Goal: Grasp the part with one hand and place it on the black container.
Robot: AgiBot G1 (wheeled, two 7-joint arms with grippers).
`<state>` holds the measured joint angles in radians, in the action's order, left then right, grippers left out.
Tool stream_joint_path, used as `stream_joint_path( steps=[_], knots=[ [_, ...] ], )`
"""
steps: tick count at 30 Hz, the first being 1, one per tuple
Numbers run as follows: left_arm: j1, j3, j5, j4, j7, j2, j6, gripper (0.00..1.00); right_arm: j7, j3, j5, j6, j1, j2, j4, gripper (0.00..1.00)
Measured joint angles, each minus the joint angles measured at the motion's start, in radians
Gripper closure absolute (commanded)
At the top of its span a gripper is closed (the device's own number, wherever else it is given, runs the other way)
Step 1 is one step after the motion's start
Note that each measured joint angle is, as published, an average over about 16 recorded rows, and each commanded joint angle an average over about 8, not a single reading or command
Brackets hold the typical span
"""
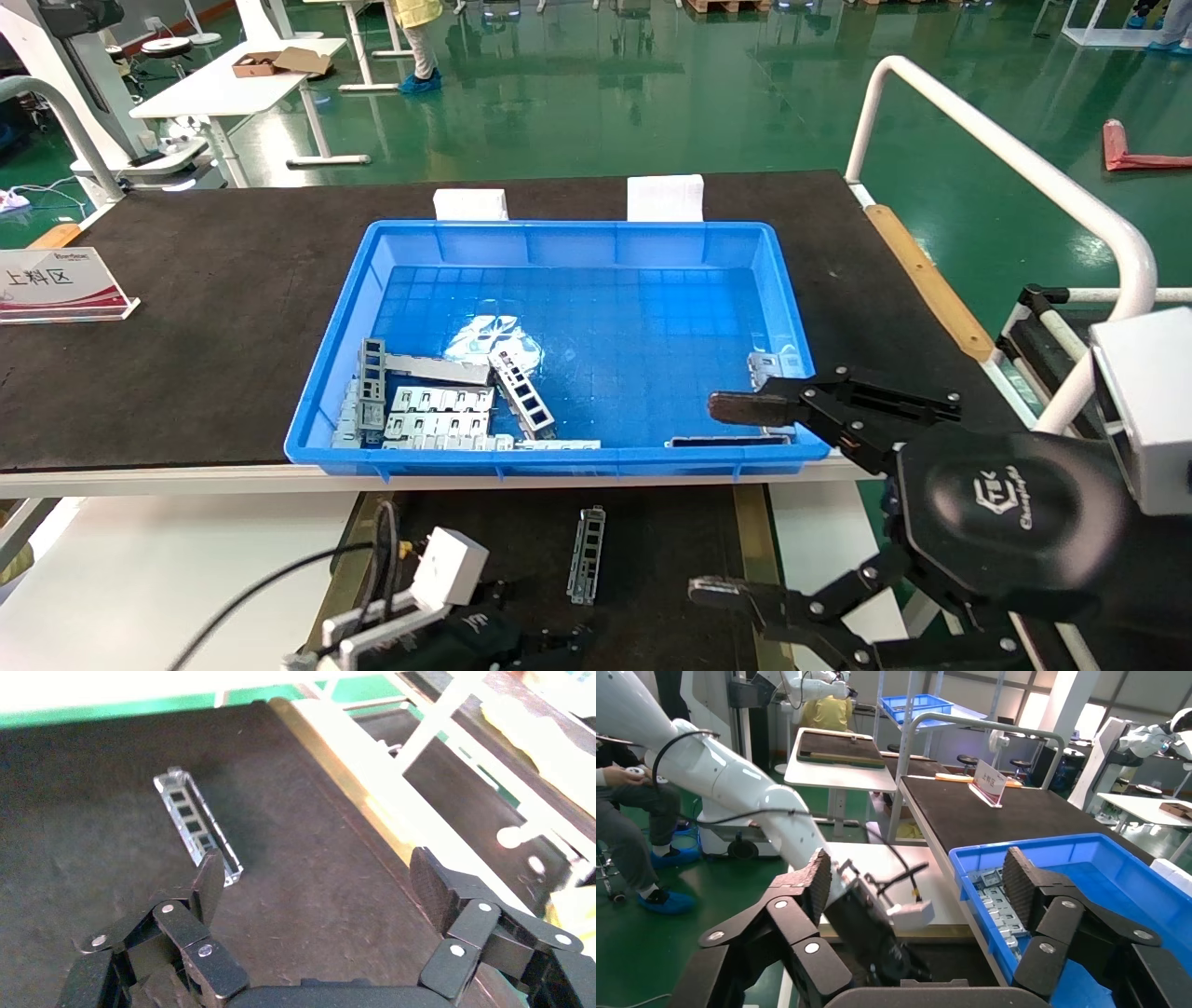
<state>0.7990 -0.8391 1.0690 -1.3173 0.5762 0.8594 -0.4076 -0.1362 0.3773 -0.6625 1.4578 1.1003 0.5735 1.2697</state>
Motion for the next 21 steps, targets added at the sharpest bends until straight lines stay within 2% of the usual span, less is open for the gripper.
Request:
stream_joint_path(
  steps=[12, 21],
  knots=[
    [-0.015, 0.136, -0.137, -0.027, -0.171, -0.118, -0.214, 0.00, 0.000, 0.000, 0.000, 0.000, 0.000, 0.000, 0.000, 0.00],
    [-0.033, 0.187, -0.196, -0.030, -0.228, -0.152, -0.275, 0.00, 0.000, 0.000, 0.000, 0.000, 0.000, 0.000, 0.000, 0.00]
  ],
)
